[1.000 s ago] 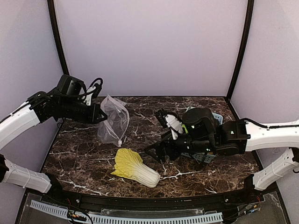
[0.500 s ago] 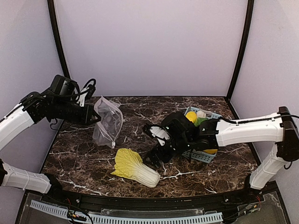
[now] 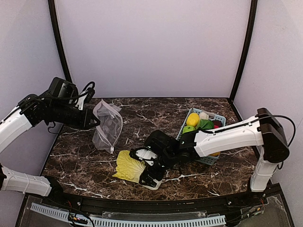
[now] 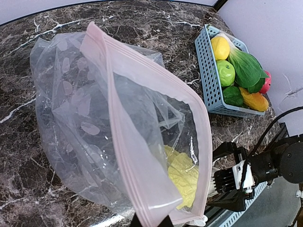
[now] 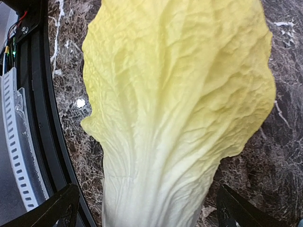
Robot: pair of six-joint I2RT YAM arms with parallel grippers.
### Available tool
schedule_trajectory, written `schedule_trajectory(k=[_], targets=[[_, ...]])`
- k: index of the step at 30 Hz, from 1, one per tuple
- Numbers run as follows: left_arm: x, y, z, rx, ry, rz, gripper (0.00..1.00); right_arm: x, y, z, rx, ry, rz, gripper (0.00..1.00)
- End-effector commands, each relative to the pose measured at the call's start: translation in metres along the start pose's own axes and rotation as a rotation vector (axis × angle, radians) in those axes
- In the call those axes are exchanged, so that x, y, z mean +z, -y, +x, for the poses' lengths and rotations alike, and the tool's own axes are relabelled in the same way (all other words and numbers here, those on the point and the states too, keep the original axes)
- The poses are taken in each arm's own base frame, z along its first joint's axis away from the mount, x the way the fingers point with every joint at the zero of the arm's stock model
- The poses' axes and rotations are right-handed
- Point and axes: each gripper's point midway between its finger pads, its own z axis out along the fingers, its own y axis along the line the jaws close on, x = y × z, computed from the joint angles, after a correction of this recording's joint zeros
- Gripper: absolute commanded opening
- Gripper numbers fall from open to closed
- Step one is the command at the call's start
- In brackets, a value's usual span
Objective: Place the food in the zip-top bag and seal the zipper
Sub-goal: Pick up the fake vegetable from the center of the board.
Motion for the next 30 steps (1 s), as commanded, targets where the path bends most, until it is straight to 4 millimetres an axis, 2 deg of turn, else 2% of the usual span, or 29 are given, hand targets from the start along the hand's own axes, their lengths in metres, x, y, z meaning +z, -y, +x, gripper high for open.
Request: schedule_trajectory(k=[1,8,10,12,14,17,19,22,27,30], targets=[[0.002,-0.003,0.013,-0.007,-0.036,0.007,0.01,0.009,-0.009,-0.001,-0.025,-0.02,0.012,0.99],[0.002,-0.004,0.018,-0.012,-0.04,0.009,0.01,0.029,0.003,0.013,0.013,-0.073,0.145,0.99],[0.003,-0.005,0.019,-0.012,-0.041,0.009,0.01,0.031,0.008,0.016,0.028,-0.08,0.174,0.95],[0.003,-0.004,0.02,-0.014,-0.045,0.014,0.01,0.032,0.012,0.018,0.046,-0.079,0.197,0.85],[0.004,-0.003,0.021,-0.015,-0.047,0.021,0.01,0.029,0.016,0.019,0.068,-0.072,0.225,0.71],[0.004,-0.003,0.021,-0.017,-0.045,0.026,0.01,0.021,0.022,0.016,0.111,-0.039,0.258,0.42],[0.004,-0.002,0.021,-0.018,-0.043,0.026,0.01,0.012,0.024,0.012,0.148,-0.004,0.267,0.24],[0.004,-0.002,0.02,-0.021,-0.039,0.029,0.01,-0.008,0.029,0.008,0.216,0.053,0.278,0.02],[0.008,-0.019,0.03,-0.003,-0.063,-0.054,0.01,-0.059,0.037,0.002,0.326,0.169,0.29,0.0],[0.019,-0.015,0.043,-0.009,-0.096,-0.003,0.01,-0.1,0.03,-0.013,0.342,0.269,0.258,0.0]])
